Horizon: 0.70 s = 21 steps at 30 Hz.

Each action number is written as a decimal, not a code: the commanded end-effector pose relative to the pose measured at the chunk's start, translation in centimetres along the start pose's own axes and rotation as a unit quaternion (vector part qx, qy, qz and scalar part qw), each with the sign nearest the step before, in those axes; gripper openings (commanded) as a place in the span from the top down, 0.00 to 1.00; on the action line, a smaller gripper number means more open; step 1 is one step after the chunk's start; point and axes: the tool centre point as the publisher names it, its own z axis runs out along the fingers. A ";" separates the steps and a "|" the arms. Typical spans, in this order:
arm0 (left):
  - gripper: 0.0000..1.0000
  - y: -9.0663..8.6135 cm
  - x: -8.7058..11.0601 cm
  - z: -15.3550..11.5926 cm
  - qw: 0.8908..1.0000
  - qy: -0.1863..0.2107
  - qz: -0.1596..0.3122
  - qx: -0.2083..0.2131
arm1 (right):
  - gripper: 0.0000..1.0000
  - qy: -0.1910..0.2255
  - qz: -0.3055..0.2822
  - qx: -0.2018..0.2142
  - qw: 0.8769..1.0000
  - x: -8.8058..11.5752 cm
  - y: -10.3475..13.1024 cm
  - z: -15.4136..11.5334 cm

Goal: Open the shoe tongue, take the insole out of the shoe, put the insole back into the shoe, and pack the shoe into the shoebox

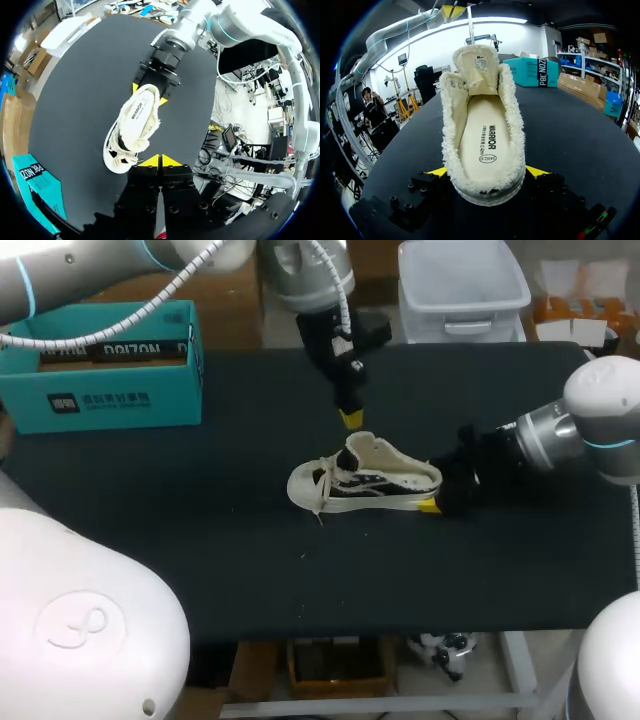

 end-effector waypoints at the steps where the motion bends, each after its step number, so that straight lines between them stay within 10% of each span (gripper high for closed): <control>1: 1.00 -0.7 0.0 -0.1 0.970 -0.046 0.195 -0.137 | 1.00 0.000 -0.001 -0.002 1.000 0.1 -0.7 0.3; 21: 1.00 -2.3 -1.8 3.7 0.970 -0.067 0.227 -0.064 | 1.00 0.000 -0.001 -0.002 1.000 0.1 -0.7 0.3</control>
